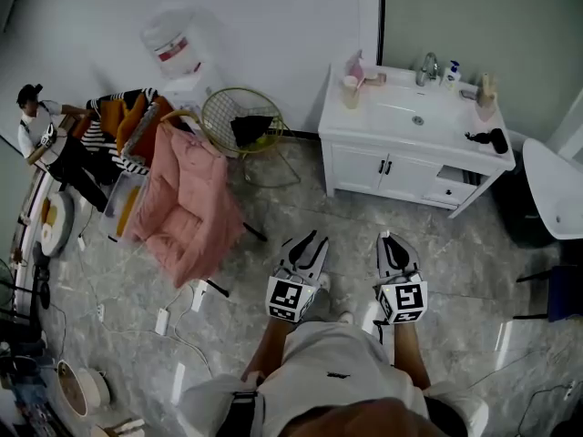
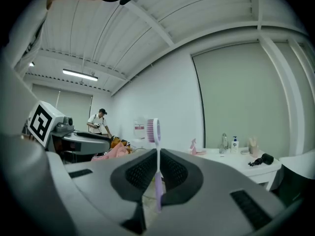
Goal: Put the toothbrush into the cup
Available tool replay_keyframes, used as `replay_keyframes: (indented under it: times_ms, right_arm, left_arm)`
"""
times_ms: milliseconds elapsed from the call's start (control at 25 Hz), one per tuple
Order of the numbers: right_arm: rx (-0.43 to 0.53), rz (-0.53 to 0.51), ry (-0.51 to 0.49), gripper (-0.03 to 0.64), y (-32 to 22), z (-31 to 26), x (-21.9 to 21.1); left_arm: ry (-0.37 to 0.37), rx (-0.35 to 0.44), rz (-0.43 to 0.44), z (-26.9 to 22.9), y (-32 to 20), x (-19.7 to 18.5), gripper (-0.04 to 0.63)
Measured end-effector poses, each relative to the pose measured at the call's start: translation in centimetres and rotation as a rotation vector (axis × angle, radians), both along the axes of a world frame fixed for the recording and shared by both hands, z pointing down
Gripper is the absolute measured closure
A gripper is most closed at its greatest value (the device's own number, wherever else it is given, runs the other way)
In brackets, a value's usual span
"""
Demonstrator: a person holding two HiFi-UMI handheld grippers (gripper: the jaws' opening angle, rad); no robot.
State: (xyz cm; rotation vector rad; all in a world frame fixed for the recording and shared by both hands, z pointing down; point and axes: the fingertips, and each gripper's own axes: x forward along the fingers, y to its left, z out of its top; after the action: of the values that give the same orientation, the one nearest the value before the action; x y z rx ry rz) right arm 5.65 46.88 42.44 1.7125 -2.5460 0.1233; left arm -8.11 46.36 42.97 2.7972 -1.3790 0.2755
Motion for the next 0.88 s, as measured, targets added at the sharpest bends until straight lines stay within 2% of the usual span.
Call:
replay_keyframes:
  times_ms: [880]
  right_arm:
    - [-0.027, 0.027, 0.038, 0.575, -10.7, 1.0, -1.8]
  left_arm:
    - [0.009, 0.016, 0.056, 0.8, -12.2, -1.5, 0.500]
